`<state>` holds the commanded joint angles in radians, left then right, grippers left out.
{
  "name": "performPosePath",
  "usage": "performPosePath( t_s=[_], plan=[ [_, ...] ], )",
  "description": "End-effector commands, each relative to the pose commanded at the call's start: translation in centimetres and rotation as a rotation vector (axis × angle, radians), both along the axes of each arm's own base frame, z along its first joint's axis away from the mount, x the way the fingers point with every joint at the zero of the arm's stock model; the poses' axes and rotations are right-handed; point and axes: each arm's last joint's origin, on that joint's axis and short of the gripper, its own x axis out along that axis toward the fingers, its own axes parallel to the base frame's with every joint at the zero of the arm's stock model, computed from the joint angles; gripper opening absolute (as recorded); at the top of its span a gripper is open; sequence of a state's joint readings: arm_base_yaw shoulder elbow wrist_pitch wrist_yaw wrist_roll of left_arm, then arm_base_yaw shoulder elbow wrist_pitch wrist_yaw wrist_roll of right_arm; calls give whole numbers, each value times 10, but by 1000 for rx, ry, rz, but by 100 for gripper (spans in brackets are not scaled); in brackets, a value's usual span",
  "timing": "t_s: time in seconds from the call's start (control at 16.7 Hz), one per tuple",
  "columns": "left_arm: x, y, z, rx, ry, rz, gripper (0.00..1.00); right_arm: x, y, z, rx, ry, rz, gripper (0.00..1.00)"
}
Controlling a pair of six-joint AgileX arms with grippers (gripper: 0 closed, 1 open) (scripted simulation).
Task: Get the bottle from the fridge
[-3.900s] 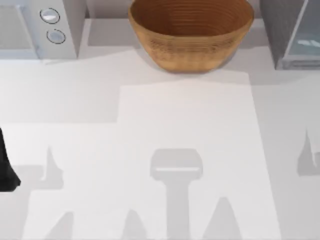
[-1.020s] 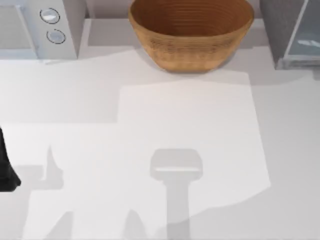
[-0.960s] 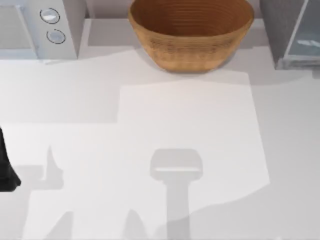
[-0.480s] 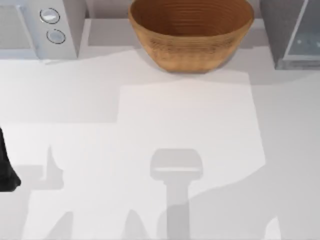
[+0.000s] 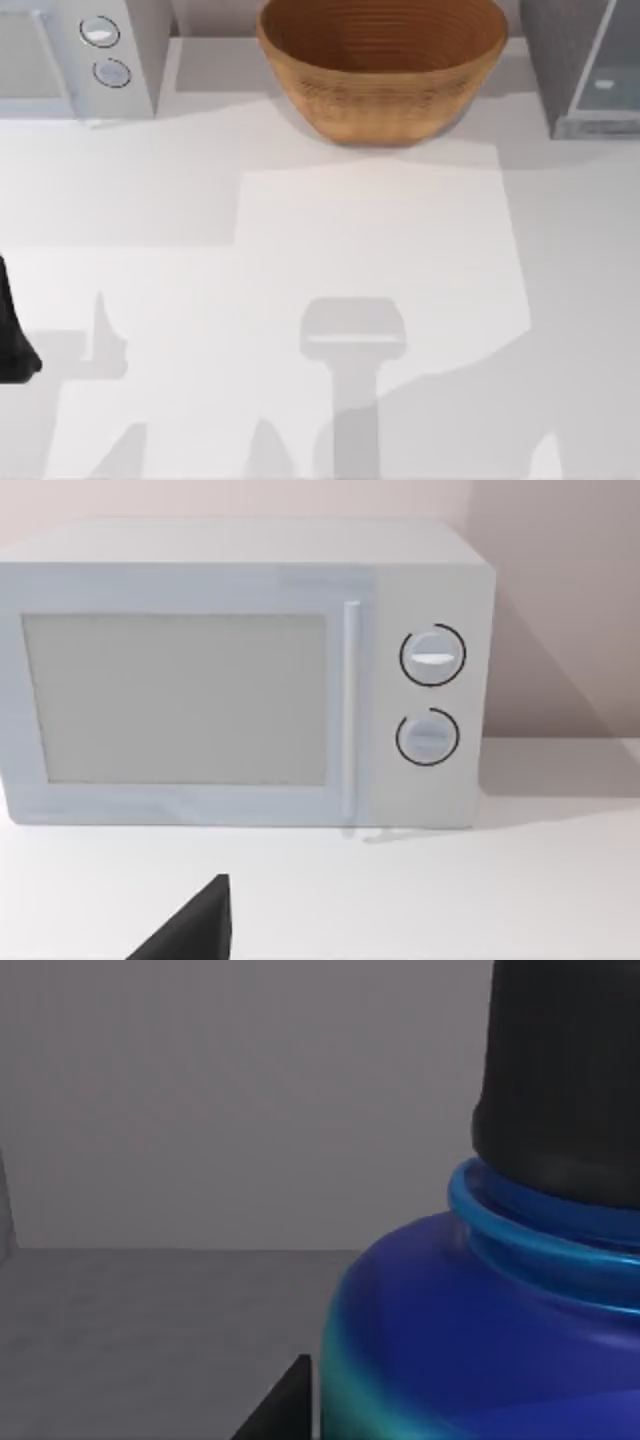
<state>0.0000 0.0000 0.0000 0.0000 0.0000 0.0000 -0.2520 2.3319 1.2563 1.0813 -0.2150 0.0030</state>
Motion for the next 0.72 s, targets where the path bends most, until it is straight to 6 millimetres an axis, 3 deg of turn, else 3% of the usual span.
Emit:
performPosePath(
  t_s=[0.42,0.72],
  plan=[
    [0,0,0,0,0,0,100,0,0,0,0,0,0,2],
    [0,0,0,0,0,0,100,0,0,0,0,0,0,0]
  ],
)
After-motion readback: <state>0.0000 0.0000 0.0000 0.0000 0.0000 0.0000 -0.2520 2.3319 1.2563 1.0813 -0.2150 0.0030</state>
